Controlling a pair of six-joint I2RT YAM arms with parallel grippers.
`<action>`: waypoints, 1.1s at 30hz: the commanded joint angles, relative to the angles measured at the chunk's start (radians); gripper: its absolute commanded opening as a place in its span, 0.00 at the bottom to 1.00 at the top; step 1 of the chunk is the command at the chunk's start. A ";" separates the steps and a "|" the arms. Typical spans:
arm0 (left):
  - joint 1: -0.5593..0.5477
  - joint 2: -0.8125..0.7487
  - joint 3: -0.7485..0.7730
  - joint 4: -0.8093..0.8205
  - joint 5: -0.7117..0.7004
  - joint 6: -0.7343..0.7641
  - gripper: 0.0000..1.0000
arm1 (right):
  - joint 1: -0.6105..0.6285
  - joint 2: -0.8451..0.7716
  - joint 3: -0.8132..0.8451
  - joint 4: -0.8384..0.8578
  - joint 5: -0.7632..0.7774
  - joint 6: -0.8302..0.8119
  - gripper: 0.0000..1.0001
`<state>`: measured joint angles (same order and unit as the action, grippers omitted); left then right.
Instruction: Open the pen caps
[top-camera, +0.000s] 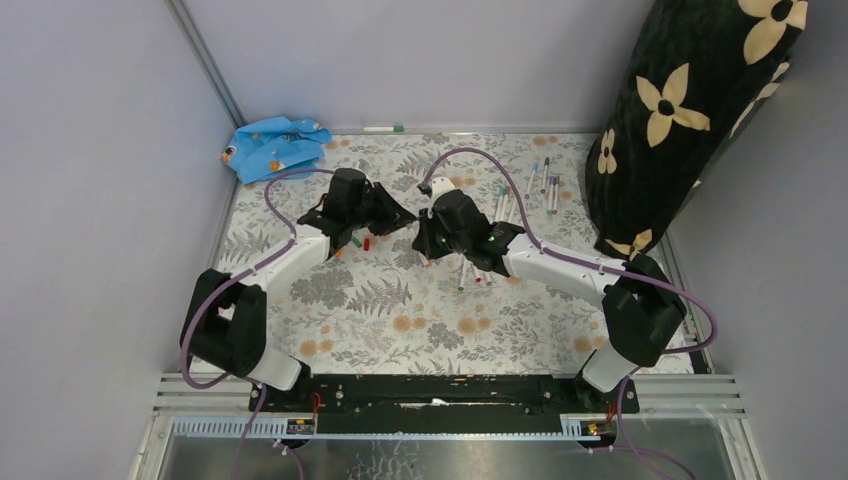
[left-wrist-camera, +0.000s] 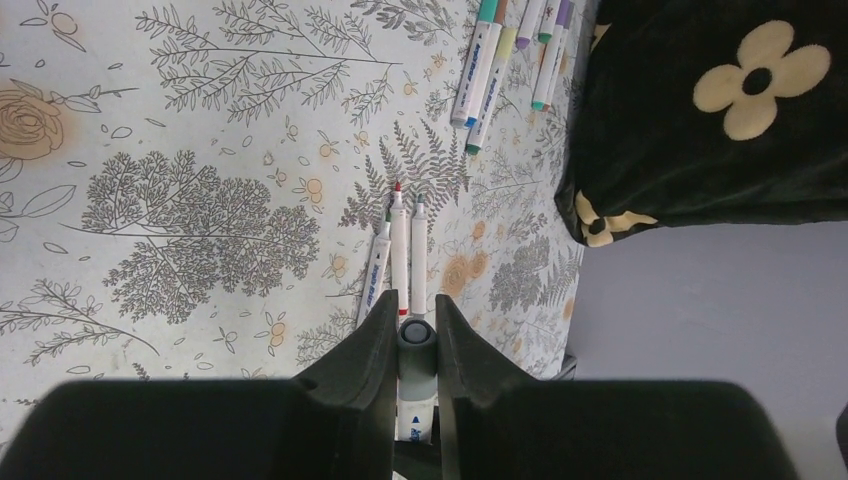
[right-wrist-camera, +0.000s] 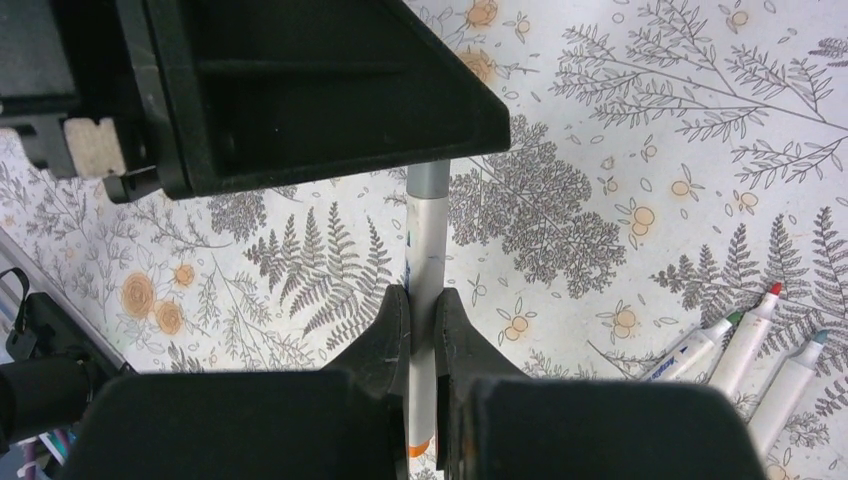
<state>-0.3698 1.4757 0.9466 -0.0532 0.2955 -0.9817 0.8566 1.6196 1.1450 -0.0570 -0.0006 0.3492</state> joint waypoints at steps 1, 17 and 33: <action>0.086 0.041 0.098 0.121 -0.106 -0.019 0.00 | 0.019 -0.032 -0.045 -0.091 -0.106 -0.001 0.00; 0.152 0.109 0.168 0.189 -0.053 -0.178 0.00 | 0.052 -0.028 -0.096 -0.067 -0.129 -0.004 0.00; 0.190 0.121 0.302 0.071 -0.055 -0.102 0.00 | 0.093 -0.062 -0.180 -0.064 -0.122 0.004 0.00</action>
<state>-0.2607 1.5925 1.1275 -0.1867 0.4156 -1.1080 0.8623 1.5913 1.0336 0.1490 0.0322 0.3492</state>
